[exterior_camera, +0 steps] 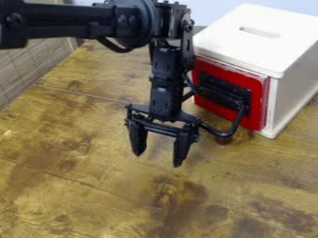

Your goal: Close the drawer

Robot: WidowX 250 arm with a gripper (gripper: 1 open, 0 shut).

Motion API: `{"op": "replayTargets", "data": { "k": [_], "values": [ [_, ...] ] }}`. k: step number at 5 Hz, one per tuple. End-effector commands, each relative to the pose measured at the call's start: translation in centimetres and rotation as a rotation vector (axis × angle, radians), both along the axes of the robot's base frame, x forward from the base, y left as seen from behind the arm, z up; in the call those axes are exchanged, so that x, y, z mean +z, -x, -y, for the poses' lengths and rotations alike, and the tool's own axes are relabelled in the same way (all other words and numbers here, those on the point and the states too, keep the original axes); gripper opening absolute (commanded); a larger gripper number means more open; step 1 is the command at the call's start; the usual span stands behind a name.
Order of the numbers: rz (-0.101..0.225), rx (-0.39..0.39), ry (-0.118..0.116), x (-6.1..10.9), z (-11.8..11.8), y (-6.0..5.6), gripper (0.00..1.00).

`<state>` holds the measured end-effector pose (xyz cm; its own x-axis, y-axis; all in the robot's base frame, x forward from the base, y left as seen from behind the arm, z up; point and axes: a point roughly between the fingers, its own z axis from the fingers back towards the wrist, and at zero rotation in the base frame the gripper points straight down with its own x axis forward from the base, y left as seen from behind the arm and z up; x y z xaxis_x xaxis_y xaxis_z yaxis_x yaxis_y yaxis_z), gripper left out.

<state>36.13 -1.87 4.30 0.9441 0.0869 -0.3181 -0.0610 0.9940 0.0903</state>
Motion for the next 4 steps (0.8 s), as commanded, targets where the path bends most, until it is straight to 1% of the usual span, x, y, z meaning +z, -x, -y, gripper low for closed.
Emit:
{"op": "replayTargets", "data": {
  "k": [1,2,4],
  "values": [
    [0.091,0.023,0.0,3.4,-0.4,-0.7,1.0],
    [0.091,0.015,0.004,3.8,-0.9,-1.0,1.0],
    [0.112,0.038,0.017,5.9,-0.3,-1.4,1.0]
  ]
}}
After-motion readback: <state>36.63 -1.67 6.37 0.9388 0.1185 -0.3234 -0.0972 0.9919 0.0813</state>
